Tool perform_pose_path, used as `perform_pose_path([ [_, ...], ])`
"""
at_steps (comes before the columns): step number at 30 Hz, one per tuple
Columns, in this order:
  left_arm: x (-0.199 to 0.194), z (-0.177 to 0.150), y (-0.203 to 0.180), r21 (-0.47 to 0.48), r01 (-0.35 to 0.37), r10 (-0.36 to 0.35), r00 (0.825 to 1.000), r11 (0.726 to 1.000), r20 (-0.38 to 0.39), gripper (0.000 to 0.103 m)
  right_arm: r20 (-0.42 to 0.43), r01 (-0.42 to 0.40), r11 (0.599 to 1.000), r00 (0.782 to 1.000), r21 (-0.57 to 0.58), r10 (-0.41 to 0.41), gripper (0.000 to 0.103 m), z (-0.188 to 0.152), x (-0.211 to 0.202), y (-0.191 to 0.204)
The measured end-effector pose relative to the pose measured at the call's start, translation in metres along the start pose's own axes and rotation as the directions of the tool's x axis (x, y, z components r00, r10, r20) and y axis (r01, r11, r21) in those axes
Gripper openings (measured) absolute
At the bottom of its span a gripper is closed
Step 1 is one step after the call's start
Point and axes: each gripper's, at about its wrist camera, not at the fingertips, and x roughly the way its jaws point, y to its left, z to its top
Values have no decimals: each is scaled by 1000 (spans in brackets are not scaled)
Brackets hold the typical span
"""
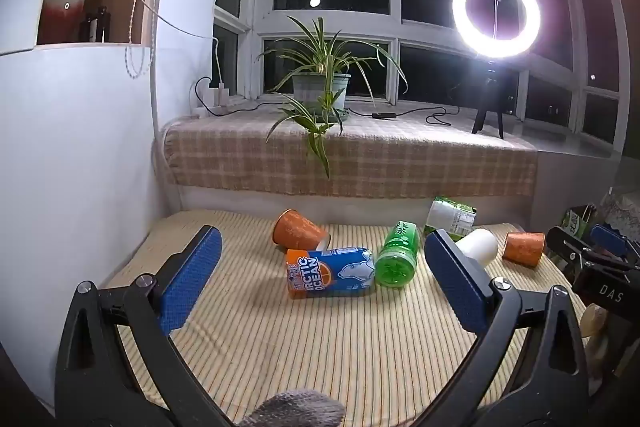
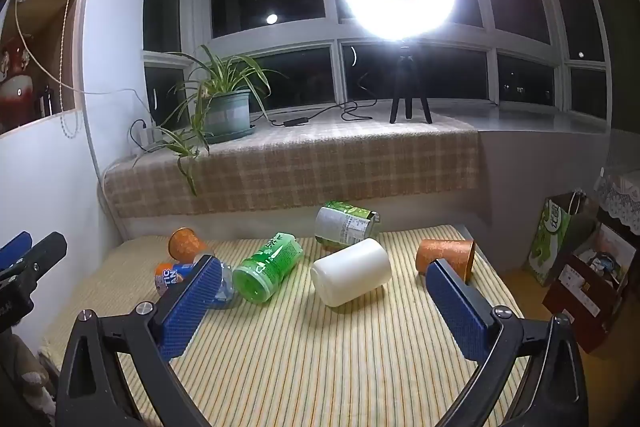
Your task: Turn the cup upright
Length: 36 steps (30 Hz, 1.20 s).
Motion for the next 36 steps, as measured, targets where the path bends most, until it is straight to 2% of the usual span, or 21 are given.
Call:
perform_pose_path([
  [1,-2,0,-3,38,-19,18,999,999,31,103,2,1,1000,1000,-1,-1,103,0,0,1],
  [8,-8,-2,-6,37,-23,22,999,999,27,103,-2,-8,999,1000,32,8,103,1,2,-5],
  [10,0,1,-3,34,-20,20,1000,999,9,103,-2,-12,1000,1000,29,12,103,2,2,-5],
  [36,2,11,-4,40,-26,25,1000,999,14,103,-8,-3,999,1000,44,3,103,1,8,-11],
])
